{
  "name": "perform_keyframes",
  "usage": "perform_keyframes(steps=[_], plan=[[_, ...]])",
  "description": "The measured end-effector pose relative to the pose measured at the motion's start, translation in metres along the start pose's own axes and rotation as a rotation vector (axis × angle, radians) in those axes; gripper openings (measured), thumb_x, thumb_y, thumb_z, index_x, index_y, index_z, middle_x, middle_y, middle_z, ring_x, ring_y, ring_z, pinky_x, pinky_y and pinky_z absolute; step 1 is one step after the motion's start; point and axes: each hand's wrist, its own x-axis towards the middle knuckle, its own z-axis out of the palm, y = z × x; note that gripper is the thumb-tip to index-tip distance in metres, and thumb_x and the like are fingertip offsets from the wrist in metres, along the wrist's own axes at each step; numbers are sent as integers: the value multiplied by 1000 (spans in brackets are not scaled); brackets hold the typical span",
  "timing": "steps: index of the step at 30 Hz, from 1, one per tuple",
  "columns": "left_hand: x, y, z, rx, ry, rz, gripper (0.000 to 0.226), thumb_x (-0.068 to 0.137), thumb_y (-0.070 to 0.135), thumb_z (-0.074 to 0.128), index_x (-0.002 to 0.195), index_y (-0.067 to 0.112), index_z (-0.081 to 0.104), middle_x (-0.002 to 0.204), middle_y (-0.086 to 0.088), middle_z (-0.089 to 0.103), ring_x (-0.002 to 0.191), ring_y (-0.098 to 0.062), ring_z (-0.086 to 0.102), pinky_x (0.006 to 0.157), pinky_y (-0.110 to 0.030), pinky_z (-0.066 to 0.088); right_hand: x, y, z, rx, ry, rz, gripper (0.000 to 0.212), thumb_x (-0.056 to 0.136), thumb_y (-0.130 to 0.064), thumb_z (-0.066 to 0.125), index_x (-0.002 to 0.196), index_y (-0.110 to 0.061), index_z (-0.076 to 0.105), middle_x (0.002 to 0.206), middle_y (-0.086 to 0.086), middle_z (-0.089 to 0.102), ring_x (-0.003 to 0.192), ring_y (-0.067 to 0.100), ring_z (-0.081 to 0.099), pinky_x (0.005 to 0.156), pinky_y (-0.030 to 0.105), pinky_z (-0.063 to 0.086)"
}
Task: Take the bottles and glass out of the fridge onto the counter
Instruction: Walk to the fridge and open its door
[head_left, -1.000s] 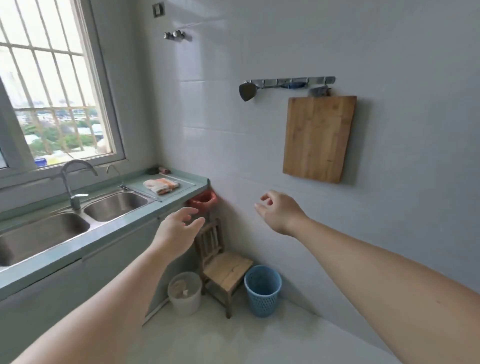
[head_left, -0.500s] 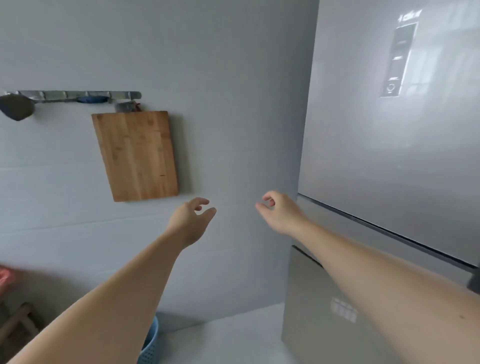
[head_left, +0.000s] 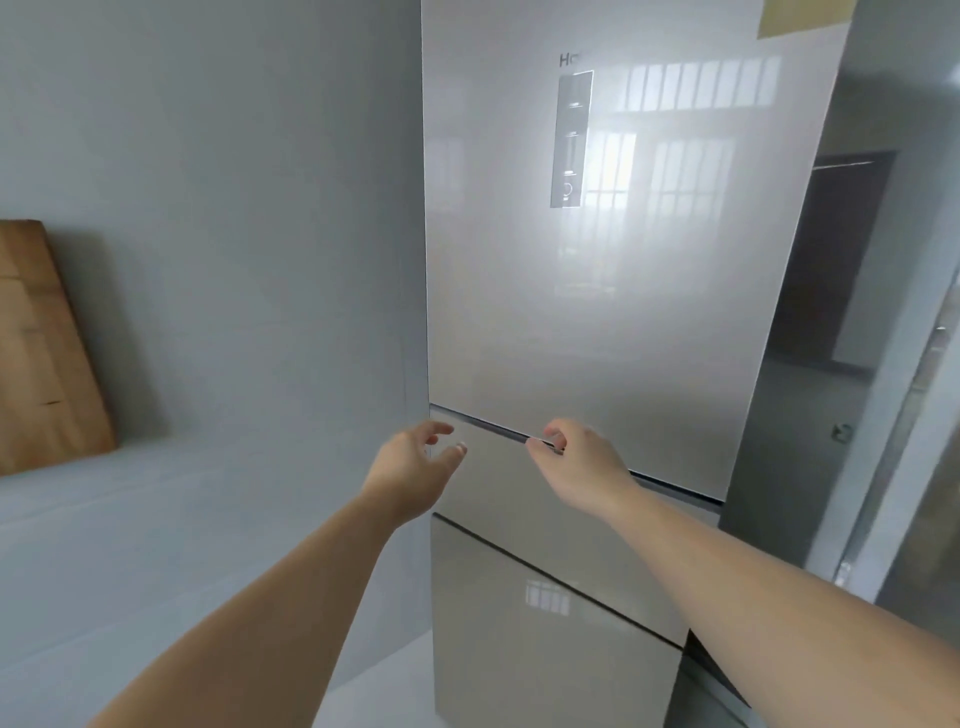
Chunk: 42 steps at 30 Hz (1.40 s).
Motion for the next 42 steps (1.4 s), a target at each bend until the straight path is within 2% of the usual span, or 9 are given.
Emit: perform_keyframes(steps=[4, 9, 14, 17, 21, 26, 29, 37, 42], plan=[[32, -9, 7, 9, -18, -8, 40, 91, 42, 55, 129, 29, 55, 130, -1, 55, 118, -20, 52, 97, -36, 45, 41, 1, 21, 25, -13, -3, 39, 92, -42, 51, 119, -15, 58, 123, 7, 60, 113, 25, 54, 89, 28, 40], [71, -19, 4, 35, -4, -33, 40, 92, 42, 54, 130, 28, 54, 131, -1, 54, 119, -19, 51, 88, -29, 42, 86, -9, 44, 66, -37, -21, 41, 92, -42, 50, 123, -16, 56, 124, 4, 56, 112, 21, 53, 84, 25, 36], [110, -27, 2, 33, -34, -37, 40, 92, 42, 53, 130, 28, 54, 131, -1, 54, 118, -19, 51, 91, -31, 44, 119, -14, 58, 74, -29, -9, 41, 90, -45, 51, 121, -18, 56, 124, 3, 56, 112, 21, 54, 90, 29, 41], [140, -32, 2, 14, -47, -3, 39, 93, 41, 54, 129, 28, 55, 130, -2, 55, 116, -18, 51, 91, -30, 43, 138, -19, 69, 59, -12, -9, 40, 90, -45, 52, 120, -19, 57, 123, 2, 56, 111, 20, 54, 90, 29, 43], [187, -41, 2, -36, -108, 82, 38, 92, 41, 54, 129, 28, 55, 130, 0, 55, 106, -13, 51, 83, -26, 41, 162, -28, 83, 17, 40, 35, 40, 90, -45, 52, 120, -19, 56, 123, 0, 57, 107, 18, 55, 90, 31, 45], [254, -60, -10, -112, -202, 188, 37, 92, 42, 55, 127, 29, 56, 127, 1, 56, 113, -15, 54, 89, -30, 45, 189, -50, 96, -82, 144, 135, 42, 91, -44, 53, 122, -17, 56, 122, 2, 57, 107, 20, 57, 88, 28, 43], [285, -70, -21, -169, -234, 193, 36, 92, 41, 55, 125, 28, 57, 125, 2, 57, 113, -16, 54, 85, -29, 45, 201, -63, 101, -127, 170, 188, 44, 90, -47, 52, 123, -19, 56, 122, 2, 57, 108, 20, 57, 91, 30, 44], [306, -72, -34, -211, -286, 245, 35, 92, 42, 55, 125, 29, 57, 125, 2, 57, 106, -15, 54, 66, -20, 41, 204, -86, 102, -168, 199, 249, 45, 90, -48, 50, 126, -20, 54, 128, 0, 54, 113, 19, 54, 95, 33, 44], [291, -63, -42, -173, -307, 259, 38, 91, 41, 56, 127, 29, 56, 128, 0, 56, 105, -17, 56, 76, -24, 41, 191, -96, 96, -160, 221, 243, 46, 91, -48, 49, 127, -19, 53, 127, 0, 54, 112, 18, 55, 94, 34, 45]])
